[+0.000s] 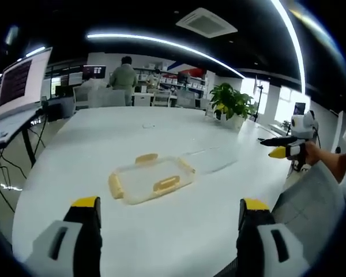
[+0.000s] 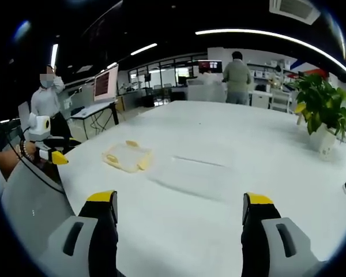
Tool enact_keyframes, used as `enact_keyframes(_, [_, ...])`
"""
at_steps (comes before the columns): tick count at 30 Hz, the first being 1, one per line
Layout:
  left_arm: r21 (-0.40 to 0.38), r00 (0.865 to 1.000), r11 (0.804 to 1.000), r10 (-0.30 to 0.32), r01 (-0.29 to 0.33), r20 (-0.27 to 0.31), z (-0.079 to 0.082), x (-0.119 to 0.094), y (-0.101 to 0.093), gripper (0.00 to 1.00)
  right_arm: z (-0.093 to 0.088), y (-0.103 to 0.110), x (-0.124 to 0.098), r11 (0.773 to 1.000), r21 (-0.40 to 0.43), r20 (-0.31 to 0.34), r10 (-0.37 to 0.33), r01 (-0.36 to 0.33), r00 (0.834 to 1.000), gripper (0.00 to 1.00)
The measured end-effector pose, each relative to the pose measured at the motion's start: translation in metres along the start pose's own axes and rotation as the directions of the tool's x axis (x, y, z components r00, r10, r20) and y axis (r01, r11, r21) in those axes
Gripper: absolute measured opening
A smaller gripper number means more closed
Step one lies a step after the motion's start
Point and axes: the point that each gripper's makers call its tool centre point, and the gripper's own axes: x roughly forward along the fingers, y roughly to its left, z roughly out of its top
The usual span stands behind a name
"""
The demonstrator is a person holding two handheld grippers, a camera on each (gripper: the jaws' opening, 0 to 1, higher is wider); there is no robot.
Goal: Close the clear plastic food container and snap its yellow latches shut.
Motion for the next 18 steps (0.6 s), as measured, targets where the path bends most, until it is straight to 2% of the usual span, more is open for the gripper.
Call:
enact_keyframes(3, [0.003,1.000,1.000,-0.002,0.002,0.005,0.001,0.000,0.000,0.98,0.004,-0.004,-0.002,0.998,0.057,0.032,0.001,-0.002,0.999,0.87])
enact_keyframes(9, [-0.009,1.000,1.000,0.008,-0.007,0.007,0.001,-0.001,0.004,0.97,0.000,-0.010,-0.001,0.995,0.099,0.030,0.000,-0.003,1.000,0.86])
enact_keyframes(12, [0.009,0.999,1.000,0.026,-0.026,0.037,0.009,-0.002,0.007,0.97,0.001,-0.010,0.000,0.997,0.078,0.025,-0.003,0.002,1.000,0.86])
enact_keyframes(16, [-0.001,0.999,1.000,0.026,-0.026,0.040,0.010,0.000,0.010,0.97,0.000,-0.009,0.000,0.999,0.035,0.001,-0.008,0.008,1.000,0.86])
enact_keyframes(18, [0.021,0.999,0.999,0.026,-0.026,0.032,0.009,0.001,0.011,0.97,-0.002,-0.013,0.000,0.998,-0.041,-0.027,-0.041,0.039,0.999,0.87])
